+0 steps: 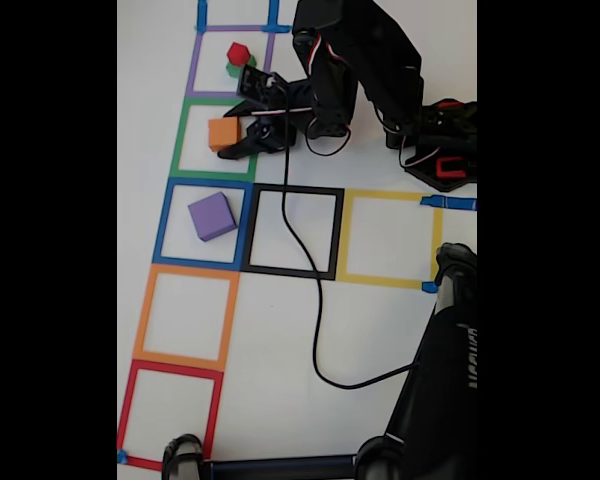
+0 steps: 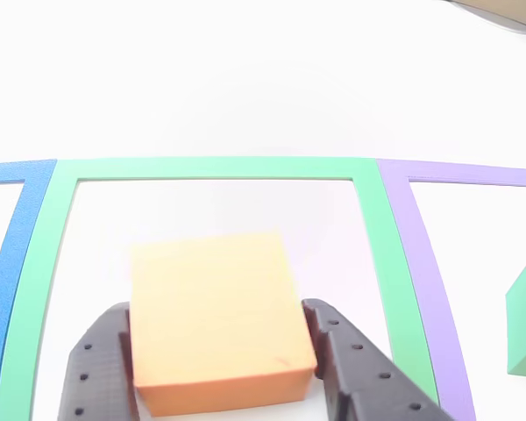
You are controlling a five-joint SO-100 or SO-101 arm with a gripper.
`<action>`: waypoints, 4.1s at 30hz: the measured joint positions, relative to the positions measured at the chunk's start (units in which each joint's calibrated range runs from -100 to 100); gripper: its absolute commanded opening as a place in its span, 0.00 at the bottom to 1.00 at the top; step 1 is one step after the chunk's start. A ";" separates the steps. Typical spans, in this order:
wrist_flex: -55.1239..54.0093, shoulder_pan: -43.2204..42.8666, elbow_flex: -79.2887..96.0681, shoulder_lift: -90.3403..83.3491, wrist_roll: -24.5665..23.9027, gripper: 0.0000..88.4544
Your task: Tower of hanoi
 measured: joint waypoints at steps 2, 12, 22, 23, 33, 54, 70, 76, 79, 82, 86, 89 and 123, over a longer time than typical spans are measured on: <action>0.00 0.00 0.00 0.00 0.00 0.16; 4.68 -0.59 1.06 -3.71 0.00 0.14; 37.81 -1.52 3.01 -35.46 0.36 0.14; 42.16 -1.52 3.01 -39.17 0.36 0.14; 89.88 -0.70 -12.31 -65.18 0.36 0.13; 162.84 -19.66 -87.74 -68.05 0.36 0.13; 149.54 -24.11 -63.75 -73.62 0.36 0.13; 121.32 -25.75 -36.65 -74.72 0.36 0.13; 105.20 -26.68 -24.17 -73.11 0.00 0.13; 88.67 -27.38 -13.19 -69.40 0.00 0.13; 71.18 -27.97 -4.16 -63.32 0.00 0.14; 62.39 -28.55 -2.30 -58.34 0.00 0.13; 30.47 -31.71 -2.39 -25.66 0.00 0.13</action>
